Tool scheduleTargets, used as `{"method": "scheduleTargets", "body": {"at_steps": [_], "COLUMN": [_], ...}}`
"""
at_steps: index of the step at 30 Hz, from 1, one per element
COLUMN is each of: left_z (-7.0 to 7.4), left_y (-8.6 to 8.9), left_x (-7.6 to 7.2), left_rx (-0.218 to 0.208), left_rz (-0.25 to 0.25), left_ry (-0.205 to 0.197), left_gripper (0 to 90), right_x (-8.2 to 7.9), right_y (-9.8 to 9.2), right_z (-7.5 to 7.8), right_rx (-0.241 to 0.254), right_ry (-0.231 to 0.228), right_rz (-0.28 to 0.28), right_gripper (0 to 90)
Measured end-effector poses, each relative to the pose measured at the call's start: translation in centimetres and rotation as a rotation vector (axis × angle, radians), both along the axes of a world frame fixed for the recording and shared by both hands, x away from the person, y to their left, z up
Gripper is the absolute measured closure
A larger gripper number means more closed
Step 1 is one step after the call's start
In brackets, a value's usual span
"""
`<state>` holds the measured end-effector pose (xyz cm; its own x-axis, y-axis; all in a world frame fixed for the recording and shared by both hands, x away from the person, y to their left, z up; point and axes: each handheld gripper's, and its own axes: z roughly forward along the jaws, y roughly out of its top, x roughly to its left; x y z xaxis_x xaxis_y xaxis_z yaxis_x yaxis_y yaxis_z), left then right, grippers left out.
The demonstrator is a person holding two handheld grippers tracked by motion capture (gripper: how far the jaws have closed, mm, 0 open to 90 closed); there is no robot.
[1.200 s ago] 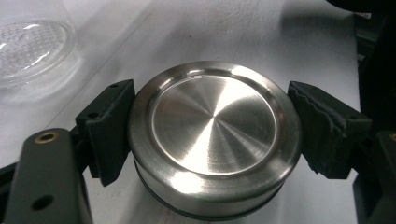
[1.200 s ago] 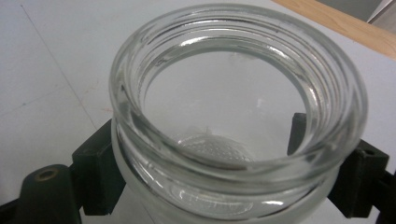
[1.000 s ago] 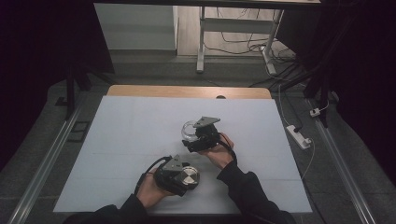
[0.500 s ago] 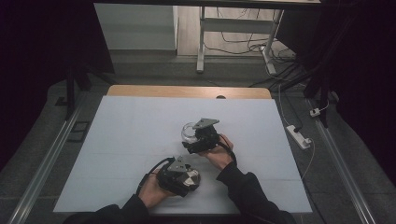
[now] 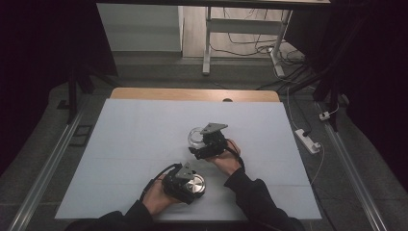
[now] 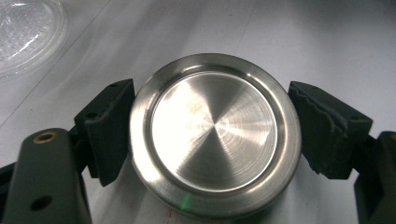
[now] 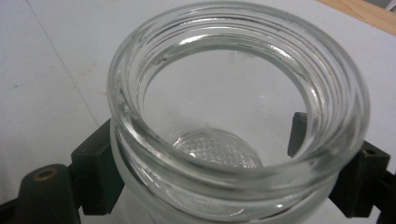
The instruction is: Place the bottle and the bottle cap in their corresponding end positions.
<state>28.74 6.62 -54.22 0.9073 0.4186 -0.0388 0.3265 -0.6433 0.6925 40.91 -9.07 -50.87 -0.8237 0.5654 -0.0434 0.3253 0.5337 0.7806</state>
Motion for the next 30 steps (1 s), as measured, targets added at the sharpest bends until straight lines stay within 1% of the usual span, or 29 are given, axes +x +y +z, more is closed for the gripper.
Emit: {"method": "scheduleTargets", "body": {"at_steps": [6,8,11,13,18,23,25,29,30], "left_z": [0.0,0.0,0.0,0.0,0.0,0.5,0.7,1.1,1.3], "left_y": [0.0,-0.1,0.0,-0.1,0.0,0.3,0.5,1.0,1.2], "left_x": [0.0,0.1,0.2,0.2,0.3,0.3,0.3,0.3,0.4], "left_rx": [0.002,0.009,0.004,-0.009,-0.012,-0.043,-0.047,-0.067,-0.063], "left_rz": [0.001,0.002,-0.001,0.001,-0.002,0.008,0.011,0.025,0.023], "left_ry": [0.003,0.013,0.019,0.030,0.042,0.044,0.040,0.041,0.038], "left_gripper": [19.2,18.4,18.0,16.5,10.7,7.5,6.6,5.6,5.3], "right_x": [0.0,0.0,0.1,0.0,0.1,-0.1,-0.1,-0.2,-0.3], "right_y": [0.0,0.0,0.1,0.1,0.1,0.3,0.3,0.1,0.0], "right_z": [0.0,0.0,0.1,0.1,0.2,0.3,0.4,0.8,1.0], "right_rx": [0.002,0.003,-0.004,-0.005,0.001,-0.012,-0.012,-0.001,0.006], "right_ry": [0.006,0.011,0.014,0.015,0.032,0.032,0.034,0.028,0.027], "right_rz": [-0.002,-0.004,-0.006,-0.008,0.002,0.010,0.013,0.018,0.018], "right_gripper": [14.3,14.2,14.1,13.8,9.1,5.4,4.1,2.5,2.4]}}
